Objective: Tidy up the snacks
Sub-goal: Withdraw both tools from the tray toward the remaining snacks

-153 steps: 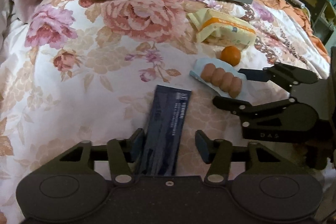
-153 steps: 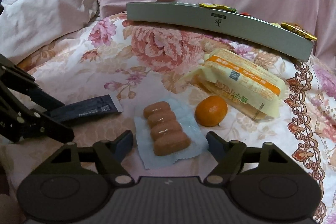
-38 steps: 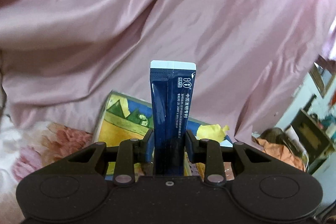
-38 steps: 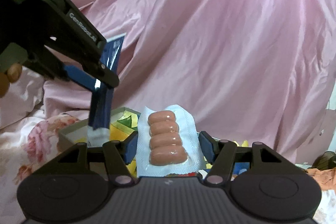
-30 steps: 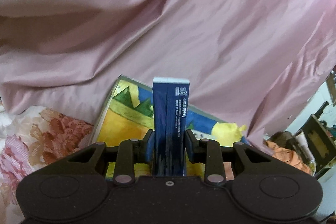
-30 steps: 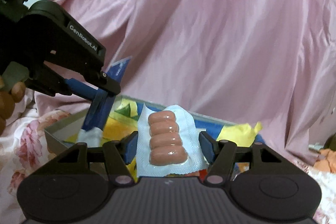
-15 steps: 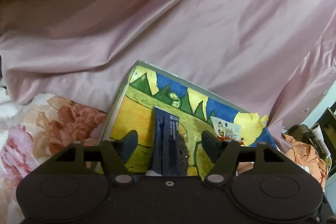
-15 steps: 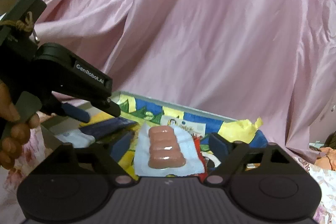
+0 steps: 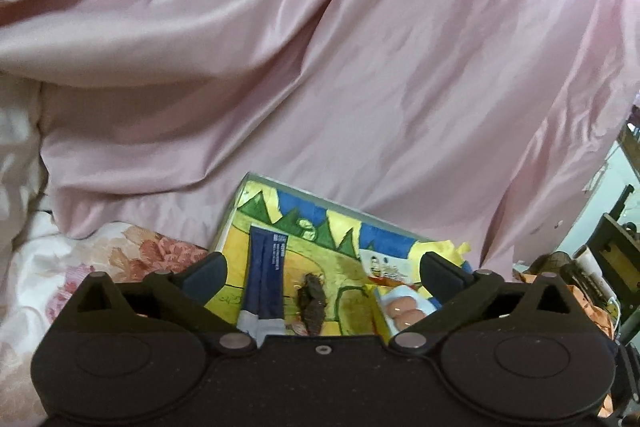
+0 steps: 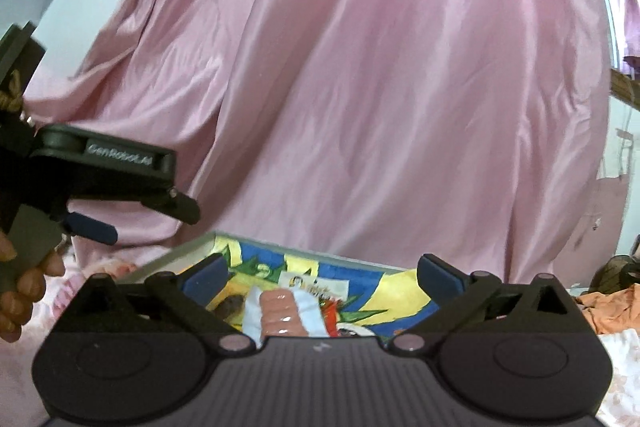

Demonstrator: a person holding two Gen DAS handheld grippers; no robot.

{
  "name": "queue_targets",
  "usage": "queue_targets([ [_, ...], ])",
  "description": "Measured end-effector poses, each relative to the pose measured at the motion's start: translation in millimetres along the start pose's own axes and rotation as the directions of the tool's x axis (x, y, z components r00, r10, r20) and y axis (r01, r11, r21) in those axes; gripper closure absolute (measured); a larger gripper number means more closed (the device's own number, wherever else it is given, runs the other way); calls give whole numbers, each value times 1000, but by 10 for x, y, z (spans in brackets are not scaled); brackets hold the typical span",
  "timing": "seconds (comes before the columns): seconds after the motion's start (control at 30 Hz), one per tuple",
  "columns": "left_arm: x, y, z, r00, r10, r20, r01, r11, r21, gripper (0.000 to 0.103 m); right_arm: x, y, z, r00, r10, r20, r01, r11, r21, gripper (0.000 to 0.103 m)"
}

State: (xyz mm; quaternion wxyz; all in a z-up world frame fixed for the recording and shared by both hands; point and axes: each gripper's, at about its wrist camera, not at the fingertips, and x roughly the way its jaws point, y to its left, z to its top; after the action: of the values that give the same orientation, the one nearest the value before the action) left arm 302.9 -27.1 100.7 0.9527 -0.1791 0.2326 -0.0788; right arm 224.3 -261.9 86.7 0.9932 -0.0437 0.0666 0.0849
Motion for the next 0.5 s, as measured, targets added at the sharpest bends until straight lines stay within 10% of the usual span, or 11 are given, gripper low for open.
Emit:
queue_targets([
  [0.5,-896,-348,-430,997,-33,67,28,996,87,1,-1030,-250,-38,997,-42,70,40,999,33,0],
])
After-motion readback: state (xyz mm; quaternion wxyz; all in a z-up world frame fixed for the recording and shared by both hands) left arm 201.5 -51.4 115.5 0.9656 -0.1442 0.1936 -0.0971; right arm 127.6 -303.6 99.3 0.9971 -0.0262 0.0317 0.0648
